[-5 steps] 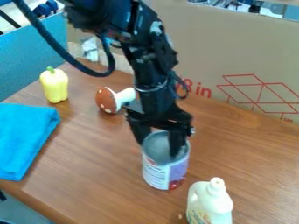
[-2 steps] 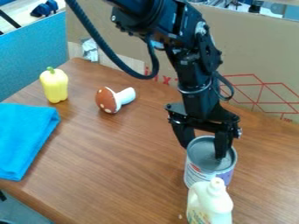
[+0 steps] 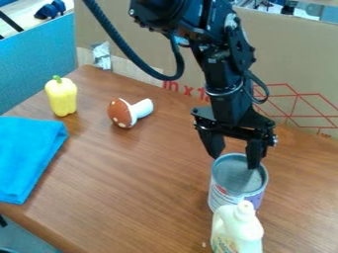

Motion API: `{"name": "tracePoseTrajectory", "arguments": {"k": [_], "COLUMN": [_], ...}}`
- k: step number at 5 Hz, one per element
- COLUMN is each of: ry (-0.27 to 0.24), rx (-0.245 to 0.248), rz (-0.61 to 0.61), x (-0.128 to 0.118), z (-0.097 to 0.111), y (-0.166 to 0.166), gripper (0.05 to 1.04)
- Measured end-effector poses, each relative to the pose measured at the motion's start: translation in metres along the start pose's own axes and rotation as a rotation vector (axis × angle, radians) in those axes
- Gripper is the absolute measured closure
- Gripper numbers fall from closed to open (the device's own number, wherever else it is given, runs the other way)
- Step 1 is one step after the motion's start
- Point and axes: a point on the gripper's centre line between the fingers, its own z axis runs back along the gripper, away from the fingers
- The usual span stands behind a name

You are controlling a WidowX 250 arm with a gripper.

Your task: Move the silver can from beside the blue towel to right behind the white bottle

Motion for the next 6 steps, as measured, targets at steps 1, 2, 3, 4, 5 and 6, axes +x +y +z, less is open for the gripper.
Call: {"name": "tracePoseTrajectory", "arguments": {"k": [1,2,3,4,5,6], "ry": [0.051,0.075,0.106,0.098,0.098,0.098], "rx": [-0.022,0.055,0.146,0.177,0.178,0.178], "rz": [-0.085,-0.19,-0.29,-0.294,-0.294,-0.294], "x": [-0.002,-0.008,-0.011,-0.014,-0.014,-0.014], "z": [0.028,0.074,0.096,0.103,0.103,0.103], "y": [0.006,0.026,0.035,0.043,0.043,0.043], "gripper": [0.082,0.082,0.082,0.082,0.082,0.082]}}
